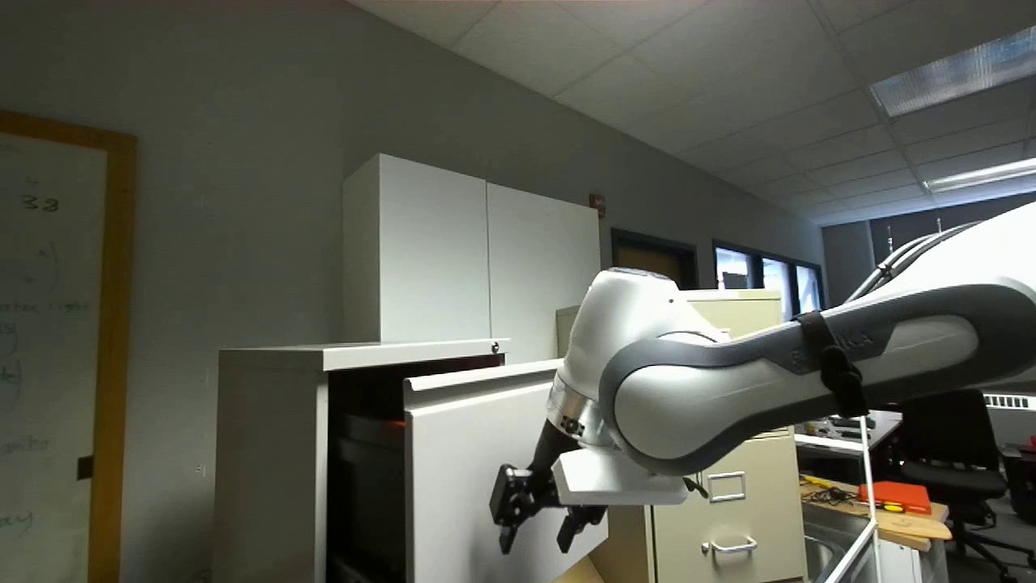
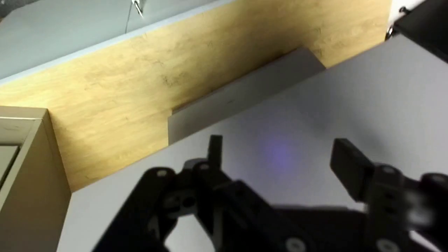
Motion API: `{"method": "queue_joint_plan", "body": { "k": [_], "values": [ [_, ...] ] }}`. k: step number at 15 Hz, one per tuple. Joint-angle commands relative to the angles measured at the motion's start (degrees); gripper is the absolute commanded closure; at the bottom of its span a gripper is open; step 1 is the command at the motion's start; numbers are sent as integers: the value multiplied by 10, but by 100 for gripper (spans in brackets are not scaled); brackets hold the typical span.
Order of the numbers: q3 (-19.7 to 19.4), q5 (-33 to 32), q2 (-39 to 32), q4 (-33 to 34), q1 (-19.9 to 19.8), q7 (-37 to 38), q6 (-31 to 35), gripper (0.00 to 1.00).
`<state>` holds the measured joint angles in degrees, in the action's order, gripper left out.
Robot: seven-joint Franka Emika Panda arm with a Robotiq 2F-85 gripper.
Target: Close the top drawer on the left
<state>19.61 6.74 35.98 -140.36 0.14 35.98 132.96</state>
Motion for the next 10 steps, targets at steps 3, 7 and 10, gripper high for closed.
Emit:
{"method": "queue_joint_plan", "body": {
  "k": [3,7,10],
  "values": [
    [58,-74,23,38,-35,131,52,64],
    [89,-128,61,42,-59,208,99,95],
    [112,-161,83,45,-93,259,154,100]
  ]
}}
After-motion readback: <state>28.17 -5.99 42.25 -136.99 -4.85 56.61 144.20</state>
